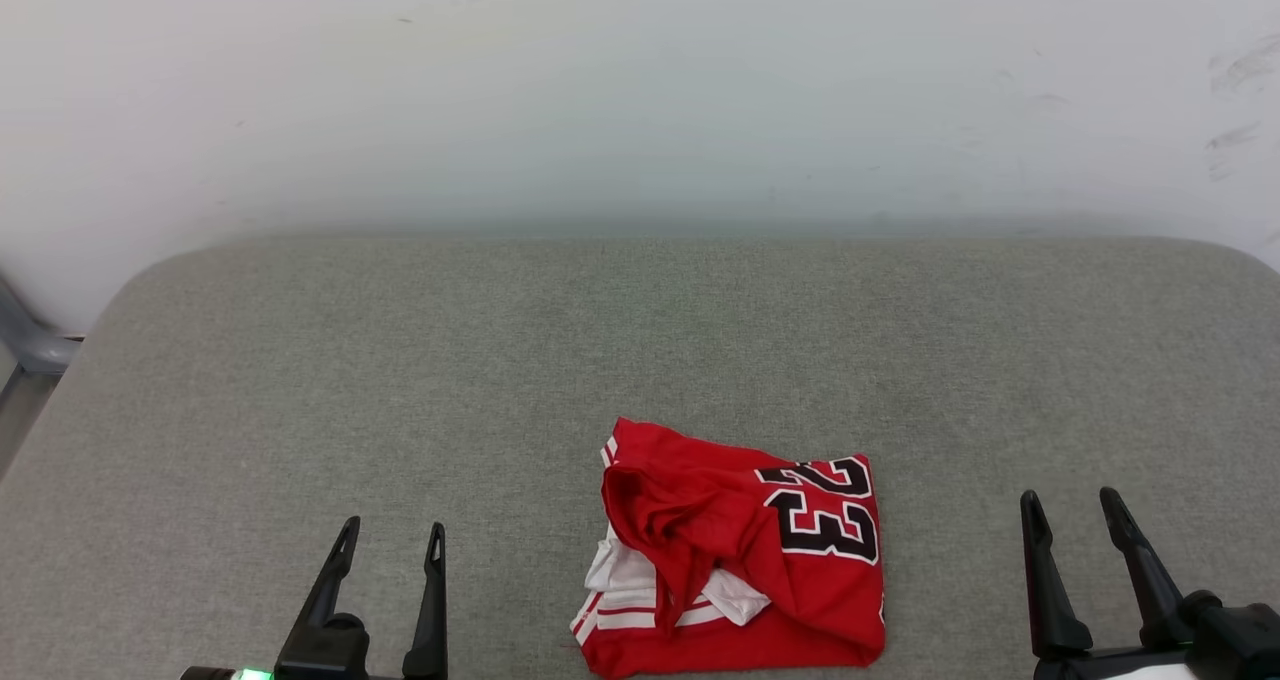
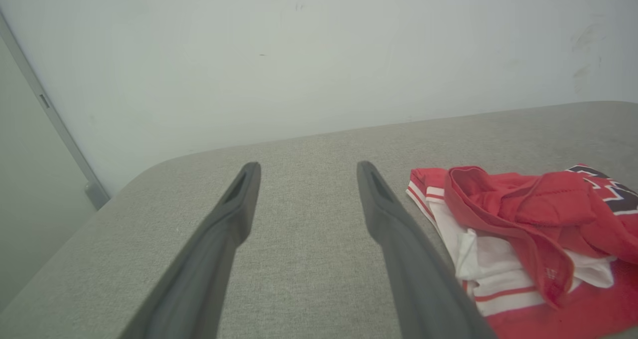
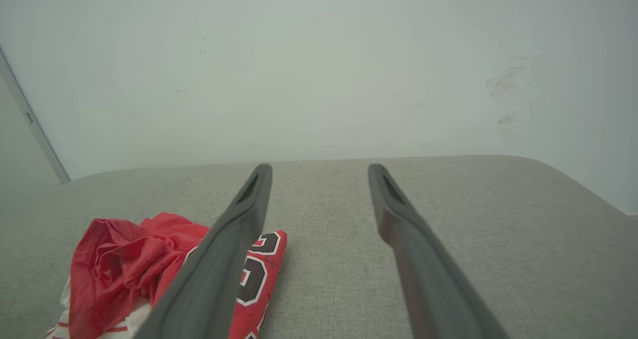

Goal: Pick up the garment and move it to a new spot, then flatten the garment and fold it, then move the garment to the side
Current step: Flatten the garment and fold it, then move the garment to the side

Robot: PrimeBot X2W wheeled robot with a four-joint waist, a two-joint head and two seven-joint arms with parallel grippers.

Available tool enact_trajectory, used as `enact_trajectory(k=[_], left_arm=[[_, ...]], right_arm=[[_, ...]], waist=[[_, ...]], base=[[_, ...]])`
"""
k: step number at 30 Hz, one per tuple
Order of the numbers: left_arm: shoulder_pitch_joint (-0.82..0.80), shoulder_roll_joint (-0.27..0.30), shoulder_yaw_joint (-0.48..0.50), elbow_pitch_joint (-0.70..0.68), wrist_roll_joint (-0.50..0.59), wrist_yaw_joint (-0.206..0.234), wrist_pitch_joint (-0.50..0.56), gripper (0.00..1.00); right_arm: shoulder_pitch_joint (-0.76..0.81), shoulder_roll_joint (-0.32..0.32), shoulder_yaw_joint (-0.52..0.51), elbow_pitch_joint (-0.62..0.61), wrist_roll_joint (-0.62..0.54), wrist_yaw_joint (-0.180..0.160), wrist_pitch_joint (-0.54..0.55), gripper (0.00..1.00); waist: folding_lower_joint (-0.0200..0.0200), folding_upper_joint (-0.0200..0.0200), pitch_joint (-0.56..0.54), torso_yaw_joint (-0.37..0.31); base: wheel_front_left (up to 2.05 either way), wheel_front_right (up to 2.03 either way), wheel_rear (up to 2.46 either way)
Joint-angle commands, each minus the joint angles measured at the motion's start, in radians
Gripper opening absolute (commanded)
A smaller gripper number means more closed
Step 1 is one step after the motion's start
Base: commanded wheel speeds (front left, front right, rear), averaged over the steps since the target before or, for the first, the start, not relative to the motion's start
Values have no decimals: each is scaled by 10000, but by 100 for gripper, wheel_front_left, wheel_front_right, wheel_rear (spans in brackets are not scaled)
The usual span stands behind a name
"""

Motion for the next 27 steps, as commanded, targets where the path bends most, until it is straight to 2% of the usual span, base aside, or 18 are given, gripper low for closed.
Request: enact_trajectory(k=[1,18,23,27], left_arm=[[89,-24,26,-16,-32,7,-46,100],[4,-73,27,84,12,-48,-46,100],[-156,-102,-12,125,37,-62,-46,100],[-201,-127,-27,143,32,-73,-46,100]], right_arm=[[150,56,21,-42,-14,-9,-14,100],[-481,98,138,136,41,-9,-15,100],[-1608,-617,174,172,1,-9,-4,100],[-2851,-1395,572,333,413,-9,790,100]], waist=[[0,0,-10,4],[0,0,34,94],[0,0,120,193],[0,0,223,255]], base=[[0,0,0],[0,0,0],[0,0,0],[0,0,0]])
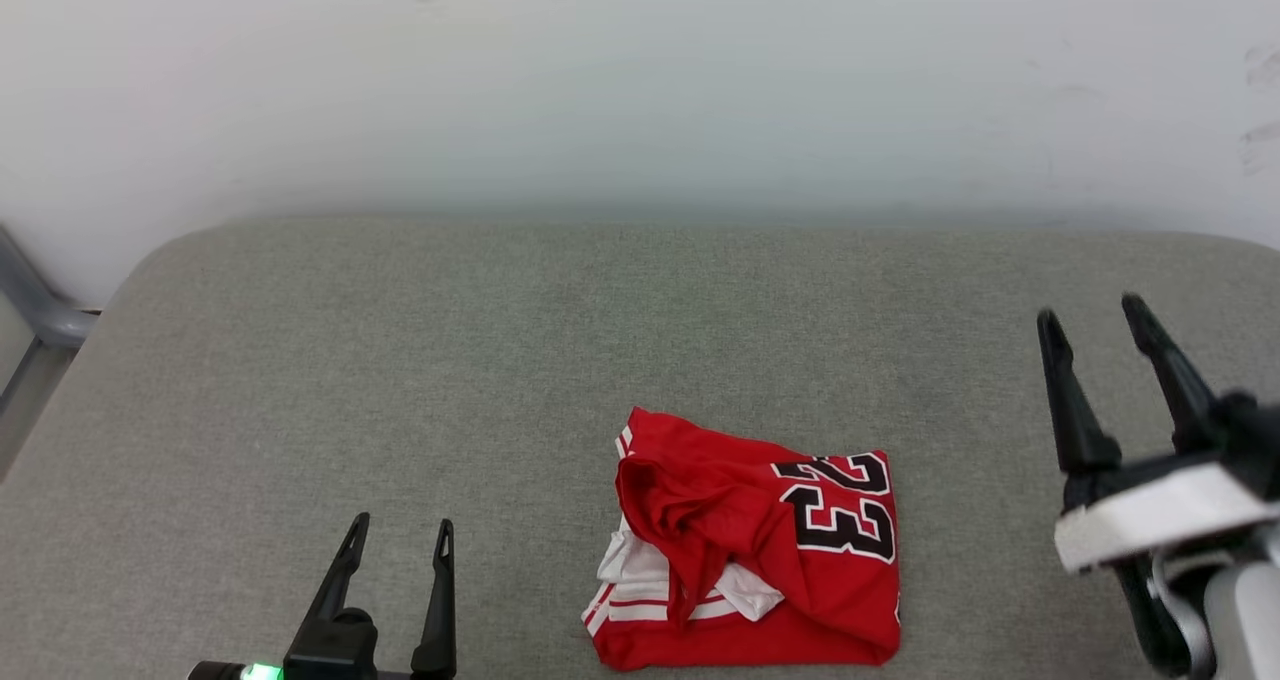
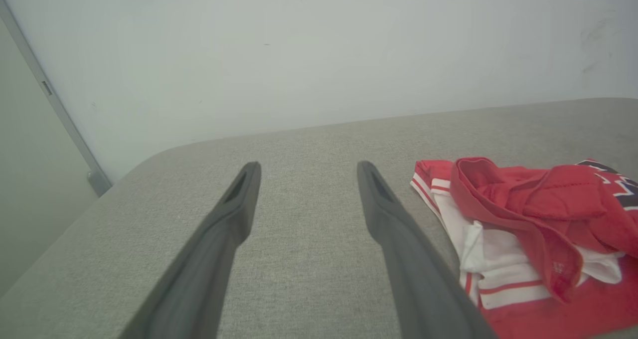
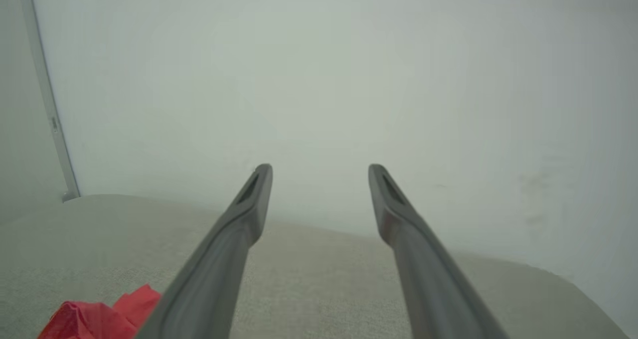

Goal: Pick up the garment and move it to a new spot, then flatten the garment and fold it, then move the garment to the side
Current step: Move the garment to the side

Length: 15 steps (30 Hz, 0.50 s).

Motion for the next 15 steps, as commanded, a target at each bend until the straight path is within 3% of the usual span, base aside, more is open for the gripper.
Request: enact_trajectory(k=[1,9,15], left_arm=[[-103,-6,-2,10,22,-19,-46,100],[-247,-87,-62,73,25,-21,-46,100],[-370,-132,-114,84,36,-72,-46,100]], right_arm=[[-348,-127,165,101,361,-9,425,100],[-1980,-1842,2119,550,2557,-9,4690,100],[-2389,-2588,3299,1038,3857,-9,7428,100]], waist=[[0,-1,46,25],[0,-1,232,193],[0,-1,407,332]], base=[[0,0,0],[0,0,0],[0,0,0]])
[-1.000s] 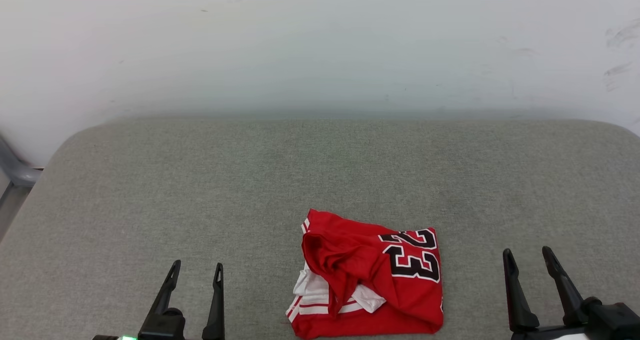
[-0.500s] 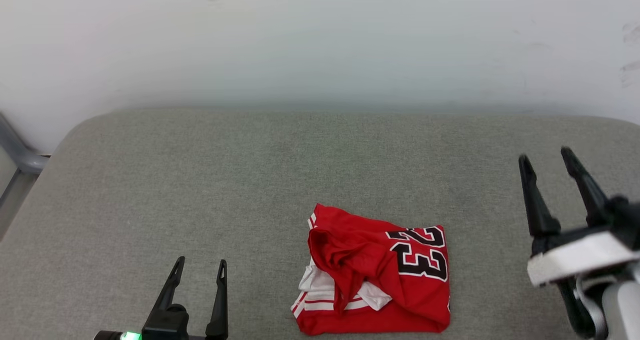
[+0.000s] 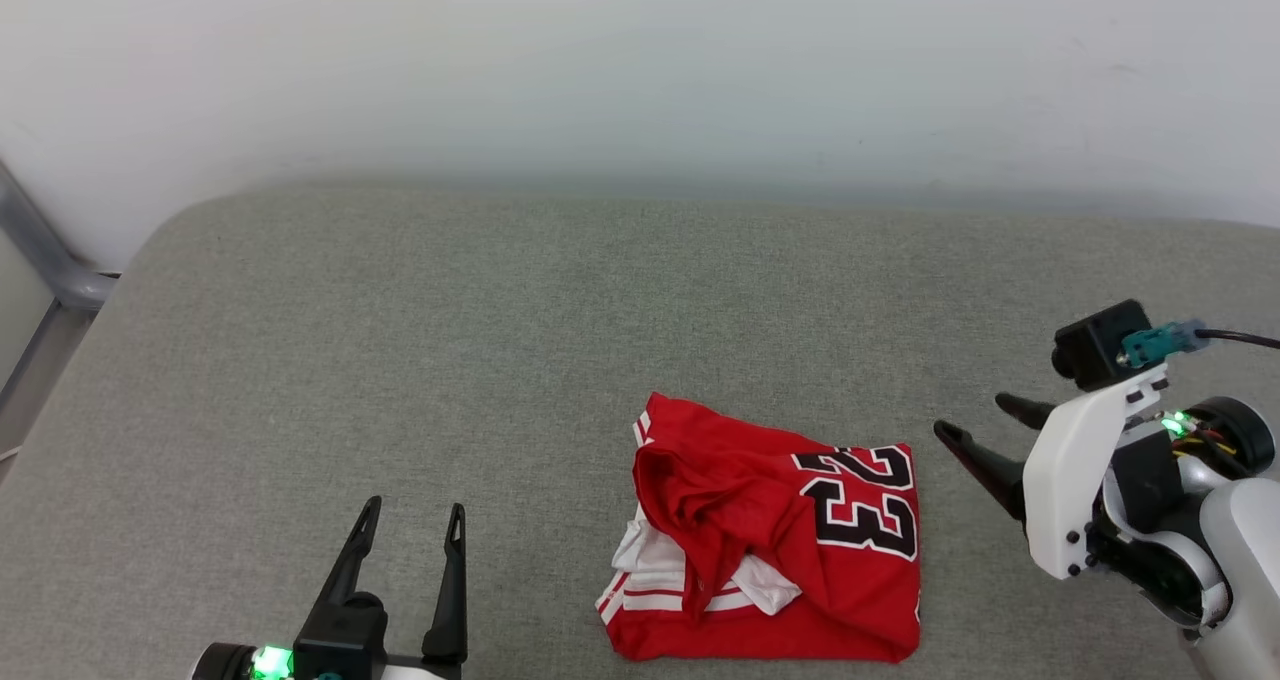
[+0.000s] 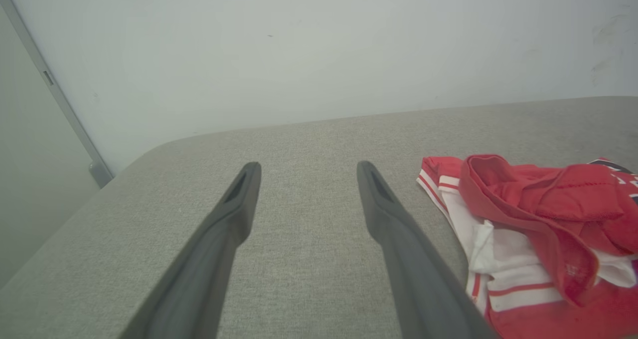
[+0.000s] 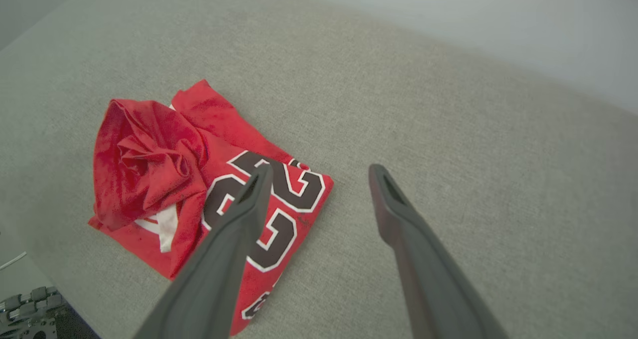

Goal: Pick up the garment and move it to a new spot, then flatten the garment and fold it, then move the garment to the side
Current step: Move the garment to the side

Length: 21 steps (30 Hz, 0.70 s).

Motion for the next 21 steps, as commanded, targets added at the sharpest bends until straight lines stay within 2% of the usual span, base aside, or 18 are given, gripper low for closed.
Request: enact_trajectory(k=[1,4,8,17,21], left_arm=[[-133,-46,-27,2,40,-30,-46,100],[-238,-84,-76,9,52,-42,-46,100],[-336,-124,-126,28,38,-57,-46,100],[-664,-178,-177,46,29,-129,-46,100],[-776,-190,-196,57,51,-155,-46,100]], right_arm=[[-192,-148,204,88,148,-11,296,100],[-177,-312,643,336,473,-11,901,100],[-137,-241,965,686,684,-12,1141,100],[124,321,1103,1985,674,-11,805,100],[414,484,1494,2649,539,-11,767,100]], waist=[[0,0,77,63],[0,0,201,175],[0,0,421,314],[0,0,1010,643],[0,0,1220,735]], base=[[0,0,0],[0,0,0],[0,0,0],[0,0,0],[0,0,0]])
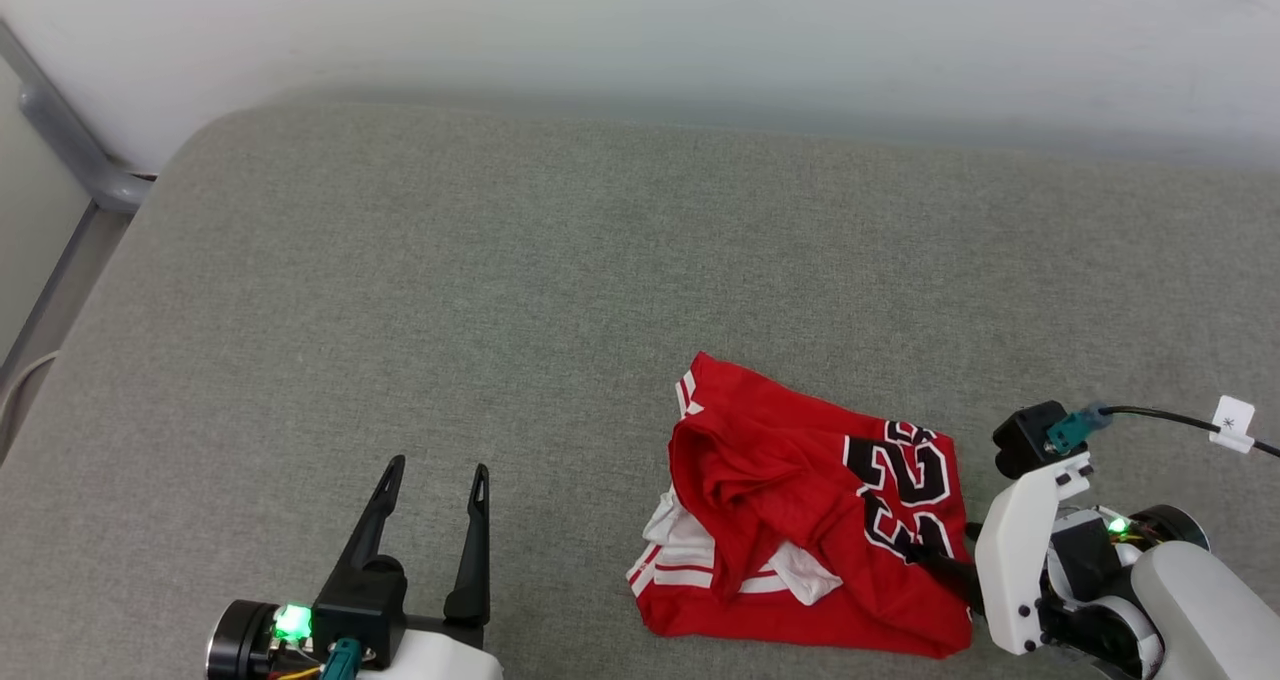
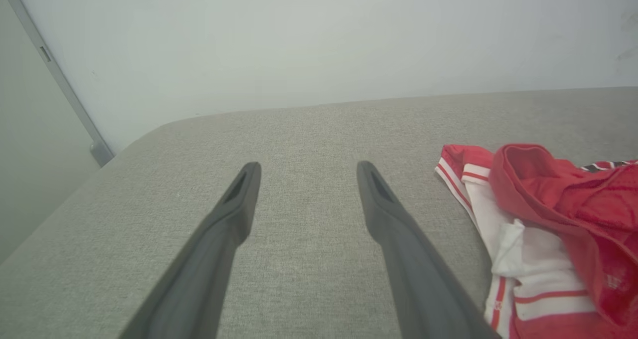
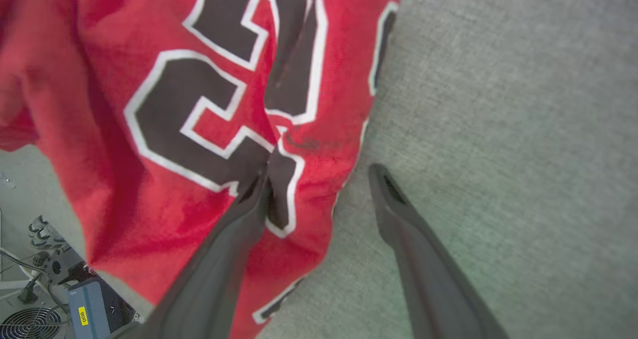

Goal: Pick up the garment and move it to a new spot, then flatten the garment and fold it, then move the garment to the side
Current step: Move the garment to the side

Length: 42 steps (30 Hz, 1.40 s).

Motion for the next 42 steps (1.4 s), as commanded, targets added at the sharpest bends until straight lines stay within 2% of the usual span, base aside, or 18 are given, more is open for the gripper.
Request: enact_trajectory(k=[1,7,12,13,14,21,26,32,42], left_arm=[[-158,-7,-1,8,52,-31,-46,100],[-296,-33,-30,50,56,-82,-46,100],[-402,-49,-35,67,44,-105,-46,100],[-408,-55,-37,80,41,-109,-46,100],[-413,-61,-44,99,37,-117,-46,100],[-313,-81,16,161,36,-35,-46,100],[-98,-57,125,97,40,58,-46,100],[117,-27,261,-95,30,128,-45,100],[-149,32,481,-532,75,203,-35,100]], right_arm=[[347,139,209,324,-6,-9,-18,100],[769,396,756,1241,28,-9,-152,100],[492,646,777,1443,162,-9,-579,100],[389,687,772,1448,183,-9,-739,43],[290,703,764,1452,185,-10,-888,0],[-523,293,717,1046,89,-13,-2056,0],[-903,-180,688,413,80,-13,-2610,0],[-1190,-927,618,-548,53,-12,-2555,0],[-1599,-1965,-493,-1271,24,-12,-2122,0]], waist=[[-1,0,104,71],[-1,0,290,127],[-1,0,394,134],[-1,0,407,136],[-1,0,414,142],[-1,0,221,85],[-1,0,-45,-265],[-1,0,-182,-1061],[-1,0,438,-2699]], base=[[0,0,0],[0,0,0],[0,0,0],[0,0,0],[0,0,0],[0,0,0],[0,0,0],[0,0,0],[0,0,0]])
